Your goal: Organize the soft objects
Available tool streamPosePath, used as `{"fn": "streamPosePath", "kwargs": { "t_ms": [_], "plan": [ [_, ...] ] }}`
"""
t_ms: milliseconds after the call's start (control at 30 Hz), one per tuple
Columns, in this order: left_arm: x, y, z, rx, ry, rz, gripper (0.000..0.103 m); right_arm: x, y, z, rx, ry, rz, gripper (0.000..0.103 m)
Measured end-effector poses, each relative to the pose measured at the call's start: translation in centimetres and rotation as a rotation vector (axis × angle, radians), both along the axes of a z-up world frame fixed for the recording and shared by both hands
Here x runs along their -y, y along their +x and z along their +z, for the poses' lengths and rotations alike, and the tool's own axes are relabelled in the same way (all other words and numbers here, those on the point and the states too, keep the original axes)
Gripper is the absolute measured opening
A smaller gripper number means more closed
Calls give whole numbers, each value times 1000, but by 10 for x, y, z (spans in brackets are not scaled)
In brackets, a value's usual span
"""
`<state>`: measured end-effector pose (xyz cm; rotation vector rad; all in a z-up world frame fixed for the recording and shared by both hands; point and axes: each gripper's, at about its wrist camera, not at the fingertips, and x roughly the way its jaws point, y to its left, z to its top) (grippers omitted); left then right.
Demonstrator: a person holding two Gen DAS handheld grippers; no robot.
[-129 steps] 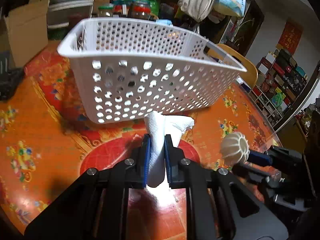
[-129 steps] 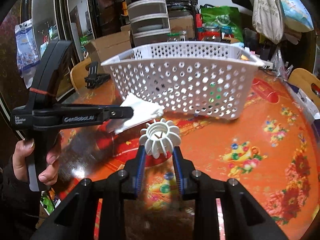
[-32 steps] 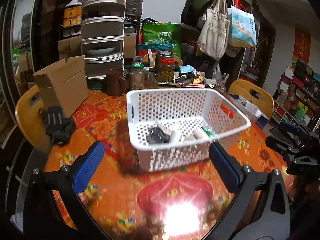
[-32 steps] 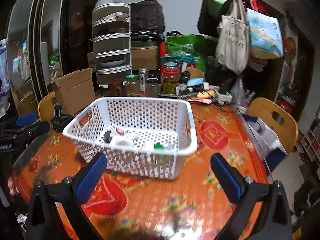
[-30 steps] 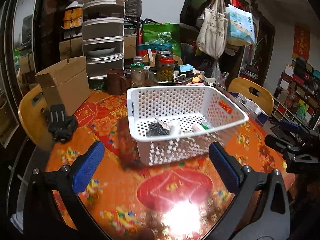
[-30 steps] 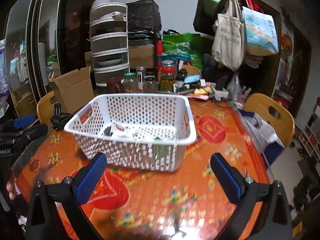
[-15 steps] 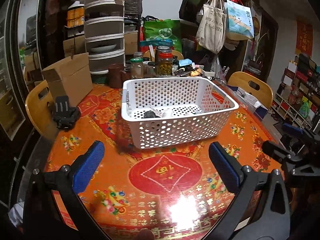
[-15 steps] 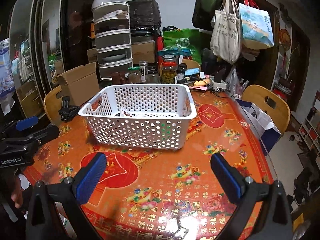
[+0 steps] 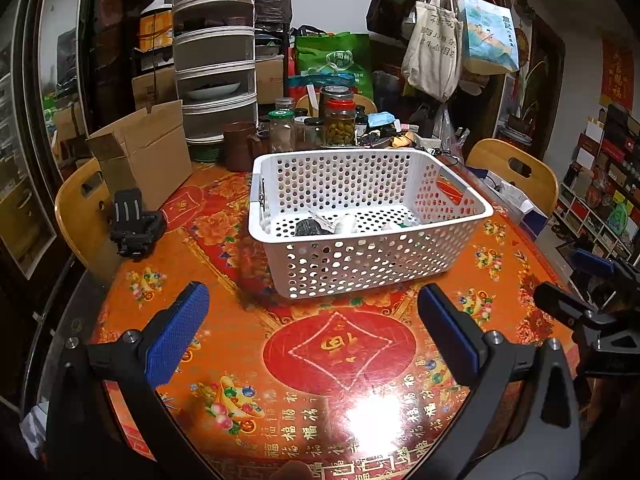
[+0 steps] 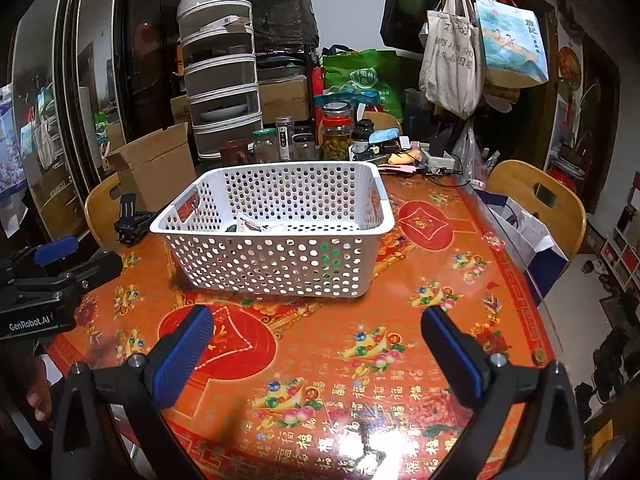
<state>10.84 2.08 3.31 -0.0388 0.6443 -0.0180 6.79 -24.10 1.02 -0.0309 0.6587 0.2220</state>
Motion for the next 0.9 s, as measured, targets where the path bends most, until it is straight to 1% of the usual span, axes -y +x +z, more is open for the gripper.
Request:
{"fn": "streamPosePath", "kwargs": {
  "t_ms": [333, 900],
  "plan": [
    [1, 5, -9, -23, 0, -12, 103, 1, 4, -3, -6, 9, 2, 103],
    [3, 1, -8, -20, -1, -16, 103, -1, -3, -1, 3, 10, 11, 103]
  ]
}}
